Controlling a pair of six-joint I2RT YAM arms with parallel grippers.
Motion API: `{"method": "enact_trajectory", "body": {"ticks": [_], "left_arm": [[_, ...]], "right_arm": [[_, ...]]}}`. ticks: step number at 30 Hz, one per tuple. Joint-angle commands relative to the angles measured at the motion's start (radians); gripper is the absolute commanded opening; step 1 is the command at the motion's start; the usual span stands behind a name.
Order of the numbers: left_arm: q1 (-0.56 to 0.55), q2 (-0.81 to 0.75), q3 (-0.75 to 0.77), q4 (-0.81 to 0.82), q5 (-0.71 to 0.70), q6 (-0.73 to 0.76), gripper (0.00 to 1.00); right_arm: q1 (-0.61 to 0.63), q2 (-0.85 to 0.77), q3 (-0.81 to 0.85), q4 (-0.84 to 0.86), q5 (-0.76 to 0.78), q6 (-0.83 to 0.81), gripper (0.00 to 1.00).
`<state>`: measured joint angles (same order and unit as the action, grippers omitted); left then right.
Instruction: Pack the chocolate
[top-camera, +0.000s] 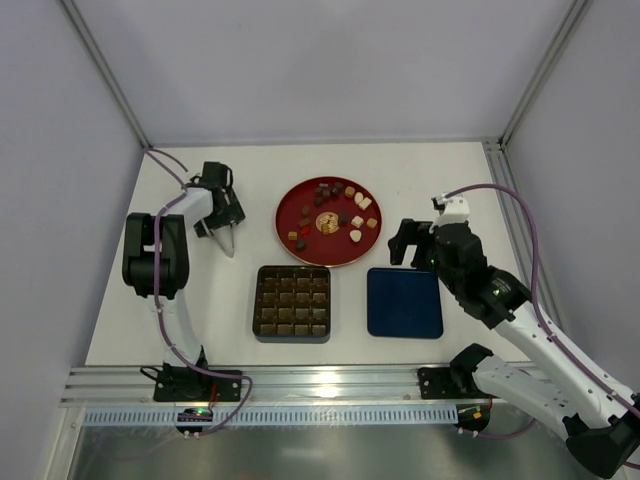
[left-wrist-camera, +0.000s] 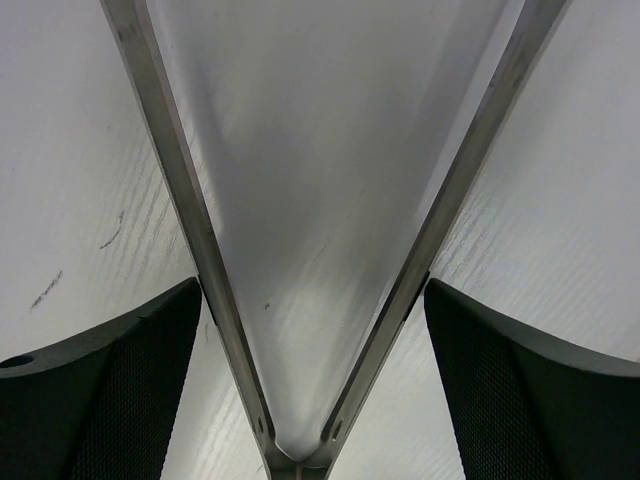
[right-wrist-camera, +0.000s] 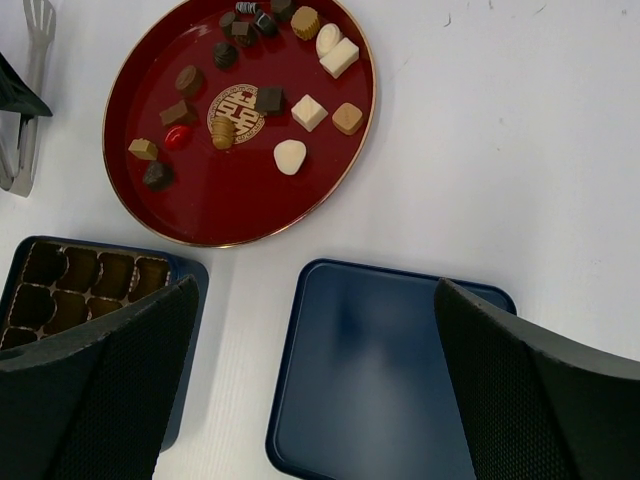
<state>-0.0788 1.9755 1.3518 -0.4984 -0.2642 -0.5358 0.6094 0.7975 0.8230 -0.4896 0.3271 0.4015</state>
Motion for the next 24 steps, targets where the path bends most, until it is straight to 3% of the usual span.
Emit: {"method": "enact_trajectory", "body": {"ticks": [1,7,14,24], "left_arm": [[0.010,0.016,-0.005,0.026,0.014,-0.003,0.90],[0.010,0.025,0.001,0.015,0.016,-0.001,0.77],[0.010,-0.003,0.015,-0.006,0.028,0.000,0.53],[0.001,-0.125,0.067,-0.103,0.017,0.008,0.48]], "right_arm": [[0.004,0.003,-0.010,0.039,-0.008,0.008,1.00],[0.004,0.003,-0.012,0.037,-0.016,0.011,1.00],[0.003,-0.011,-0.019,0.033,-0.008,0.011,1.00],[0.004,0.003,-0.015,0.045,-0.016,0.011,1.00]]}}
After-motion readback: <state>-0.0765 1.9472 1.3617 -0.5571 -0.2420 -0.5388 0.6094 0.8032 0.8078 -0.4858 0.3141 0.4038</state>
